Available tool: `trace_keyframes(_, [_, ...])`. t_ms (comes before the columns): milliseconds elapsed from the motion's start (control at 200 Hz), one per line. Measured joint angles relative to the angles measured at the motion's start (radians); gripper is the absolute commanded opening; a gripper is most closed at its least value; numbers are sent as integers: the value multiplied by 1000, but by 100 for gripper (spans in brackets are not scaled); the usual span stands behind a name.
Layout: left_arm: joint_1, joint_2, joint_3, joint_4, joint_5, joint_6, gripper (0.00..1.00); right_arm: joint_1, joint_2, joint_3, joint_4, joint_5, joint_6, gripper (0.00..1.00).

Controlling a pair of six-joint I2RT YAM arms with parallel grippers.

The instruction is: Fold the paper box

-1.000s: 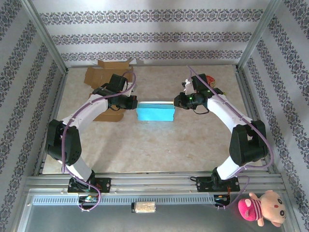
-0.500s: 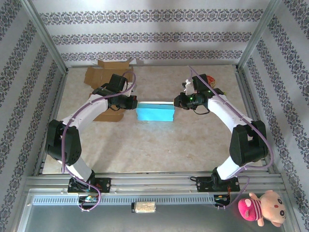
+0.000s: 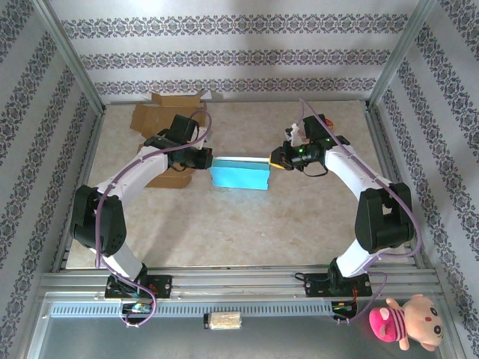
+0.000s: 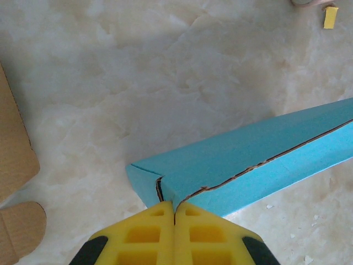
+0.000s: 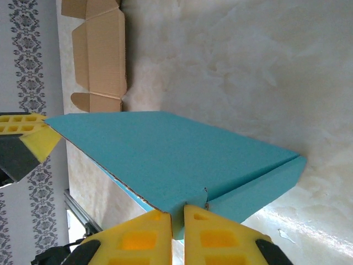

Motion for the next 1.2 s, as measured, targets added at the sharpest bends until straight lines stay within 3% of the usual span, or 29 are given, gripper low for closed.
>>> trace_keyframes(305, [-6,-2,0,0,3,0,0,3,-15,-8,-27,37,-77,13])
trace_keyframes(720, [-17,-2,0,1,14,-1,0,40,-48,-12,-93,179,-178,14])
trace_keyframes(1199, [-19,-2,0,27,60,-79,0,55,-49,-10,-106,237,-185,14])
